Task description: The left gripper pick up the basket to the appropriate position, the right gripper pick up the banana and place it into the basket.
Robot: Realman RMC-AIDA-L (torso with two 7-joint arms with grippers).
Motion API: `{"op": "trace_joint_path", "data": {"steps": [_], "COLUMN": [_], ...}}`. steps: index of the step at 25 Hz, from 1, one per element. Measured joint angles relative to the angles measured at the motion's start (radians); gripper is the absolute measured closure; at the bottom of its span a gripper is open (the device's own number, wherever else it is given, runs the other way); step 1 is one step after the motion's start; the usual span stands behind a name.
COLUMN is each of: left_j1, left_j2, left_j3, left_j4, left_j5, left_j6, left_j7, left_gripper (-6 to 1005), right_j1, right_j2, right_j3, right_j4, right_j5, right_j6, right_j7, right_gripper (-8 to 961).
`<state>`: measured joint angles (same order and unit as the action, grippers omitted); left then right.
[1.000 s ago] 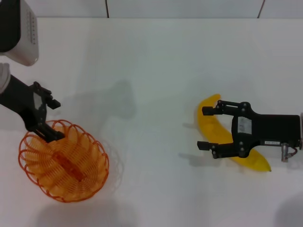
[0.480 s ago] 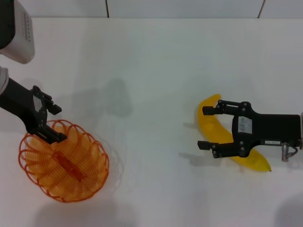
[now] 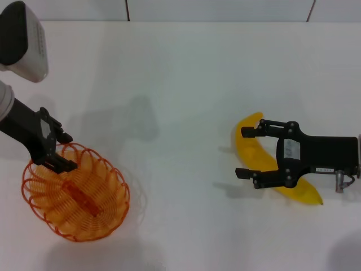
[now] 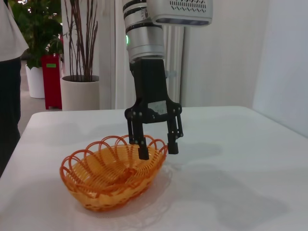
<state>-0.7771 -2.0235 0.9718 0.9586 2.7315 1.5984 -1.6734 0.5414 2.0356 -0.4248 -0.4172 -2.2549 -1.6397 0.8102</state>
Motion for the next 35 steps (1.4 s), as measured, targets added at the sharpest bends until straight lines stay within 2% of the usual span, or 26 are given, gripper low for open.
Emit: {"op": "trace_joint_path", "data": {"steps": [1,7,9,12,15,26,31,35], "left_j1": [0.000,-0.007,-0.010,-0.005,-0.004,-0.004,-0.001,0.039], "left_j2": [-0.002,-0.005,-0.005,-0.006,-0.006,-0.006,-0.005,-0.005], "left_j3": [0.000,0.008,0.023,0.075,0.087,0.093,0.087,0.051], "left_j4": [0.000,0.007,0.006,0.006,0.007,0.009,0.030,0.140], "left_j5": [0.002,0.000,0.007,0.010,0.010,0.010,0.001,-0.045], "left_j6": [-0.002,-0.015,-0.016,-0.024,-0.028,-0.027,-0.003,0.069], "left_j7": [0.000,-0.021,-0.033,-0.050,-0.054,-0.056,-0.056,-0.068], "left_gripper": [341,339,446,558,670,884,914,921], "right_j1": [0.000,0.000,0.000,0.000,0.000,-0.005,-0.010,-0.019], "right_j2": [0.000,0.000,0.000,0.000,0.000,0.000,0.000,0.000], "right_j3": [0.000,0.000,0.000,0.000,0.000,0.000,0.003,0.007], "right_j4": [0.000,0.000,0.000,0.000,0.000,0.000,-0.004,-0.009], "right_j5": [0.000,0.000,0.000,0.000,0.000,0.000,0.000,0.006], "right_j6": [0.000,0.000,0.000,0.000,0.000,0.000,0.000,0.000], "right_j7": [0.000,0.008,0.008,0.008,0.008,0.009,0.009,0.009], "right_gripper": [96,95,95,95,95,96,96,95]}}
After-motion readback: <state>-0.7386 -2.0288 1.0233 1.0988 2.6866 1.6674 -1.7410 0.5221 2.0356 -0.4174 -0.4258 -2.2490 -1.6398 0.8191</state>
